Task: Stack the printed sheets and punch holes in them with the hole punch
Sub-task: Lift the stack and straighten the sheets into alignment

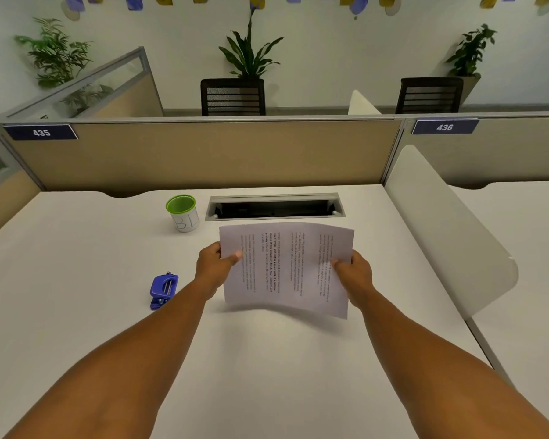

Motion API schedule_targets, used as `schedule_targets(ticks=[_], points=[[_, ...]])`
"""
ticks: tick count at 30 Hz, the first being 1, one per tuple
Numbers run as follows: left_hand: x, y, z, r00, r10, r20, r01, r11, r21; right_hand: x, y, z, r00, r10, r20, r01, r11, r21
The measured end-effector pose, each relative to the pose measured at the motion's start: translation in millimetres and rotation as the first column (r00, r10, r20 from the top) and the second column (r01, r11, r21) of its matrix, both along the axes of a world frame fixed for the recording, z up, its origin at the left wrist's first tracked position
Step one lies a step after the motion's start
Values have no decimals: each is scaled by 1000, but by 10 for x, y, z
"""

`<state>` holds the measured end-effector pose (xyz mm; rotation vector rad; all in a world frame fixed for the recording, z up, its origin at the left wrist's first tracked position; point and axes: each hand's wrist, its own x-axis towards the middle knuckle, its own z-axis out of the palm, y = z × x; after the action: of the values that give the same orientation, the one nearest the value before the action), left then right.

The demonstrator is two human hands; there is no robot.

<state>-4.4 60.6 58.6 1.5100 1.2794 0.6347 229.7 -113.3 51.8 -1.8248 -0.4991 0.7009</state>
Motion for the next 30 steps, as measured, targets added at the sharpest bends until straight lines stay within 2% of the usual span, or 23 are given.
schedule_targets(ticks=[7,11,17,25,30], points=[[-34,31,11,983,145,115,-136,987,-90,94,-35,-26,951,-128,-281,159,983,91],[24,20,31,956,217,197,-182,967,-179,120,-34,-46,914,-114,-389,181,973,140],[139,-40,154,845,341,411,-177,905,-386,91,-22,-46,861,-88,-500,232,945,233],[308,-170,195,852,127,508,43,950,-310,15,99,-32,765,81,-639,193,917,348],[375,-211,210,858,40,512,123,952,-280,-40,156,19,752,68,-655,146,953,266]])
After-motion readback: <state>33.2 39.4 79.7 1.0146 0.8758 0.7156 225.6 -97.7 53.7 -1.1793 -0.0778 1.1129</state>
